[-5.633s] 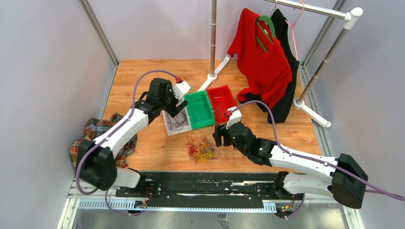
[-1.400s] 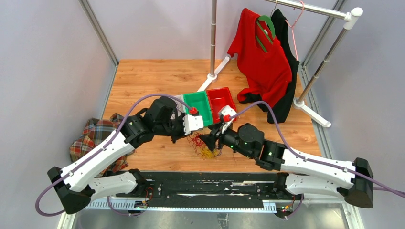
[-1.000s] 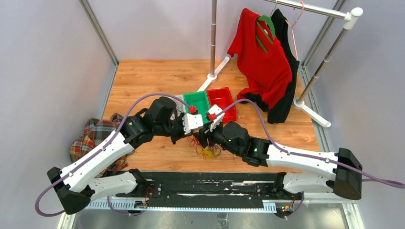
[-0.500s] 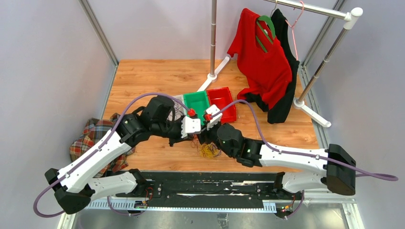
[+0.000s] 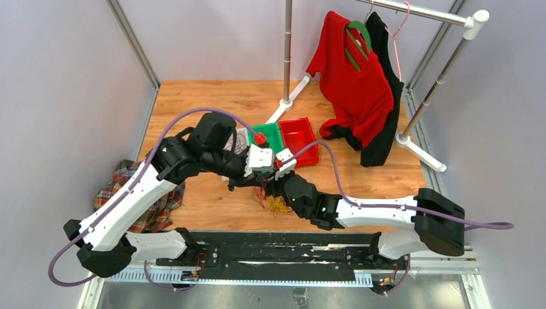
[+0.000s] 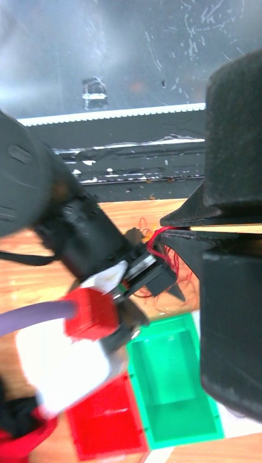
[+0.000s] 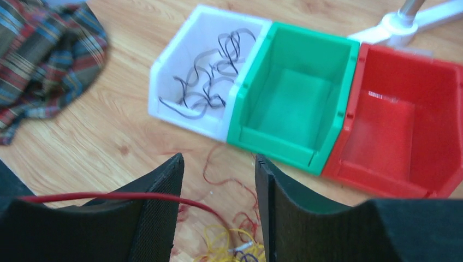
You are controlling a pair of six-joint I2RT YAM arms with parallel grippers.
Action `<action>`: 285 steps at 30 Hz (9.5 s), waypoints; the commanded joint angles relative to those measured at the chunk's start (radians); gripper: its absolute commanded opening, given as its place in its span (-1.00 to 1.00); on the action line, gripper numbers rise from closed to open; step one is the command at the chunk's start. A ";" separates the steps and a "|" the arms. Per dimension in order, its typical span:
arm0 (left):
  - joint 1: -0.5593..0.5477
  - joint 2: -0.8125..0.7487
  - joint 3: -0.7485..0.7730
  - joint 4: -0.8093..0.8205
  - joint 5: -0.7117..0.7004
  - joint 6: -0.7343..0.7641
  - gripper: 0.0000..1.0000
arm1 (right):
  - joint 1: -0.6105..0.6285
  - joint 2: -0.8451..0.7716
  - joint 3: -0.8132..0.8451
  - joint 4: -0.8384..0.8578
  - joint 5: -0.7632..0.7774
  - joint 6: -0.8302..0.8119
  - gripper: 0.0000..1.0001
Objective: Untangle the cables
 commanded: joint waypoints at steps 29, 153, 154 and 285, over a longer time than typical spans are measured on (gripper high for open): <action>-0.007 0.156 0.795 0.026 -0.194 0.301 -0.99 | -0.031 0.041 -0.282 0.007 0.075 0.314 -0.17; -0.007 0.044 0.113 1.231 -0.293 0.720 -0.99 | -0.232 -0.367 -0.183 -0.254 0.039 0.080 0.44; -0.007 0.056 0.114 1.233 -0.307 0.729 -0.99 | -0.239 -0.357 -0.186 -0.261 0.043 0.084 0.45; 0.188 0.729 -0.135 0.936 -0.697 0.340 -0.99 | -0.477 -0.449 -0.385 -0.461 0.008 0.423 0.42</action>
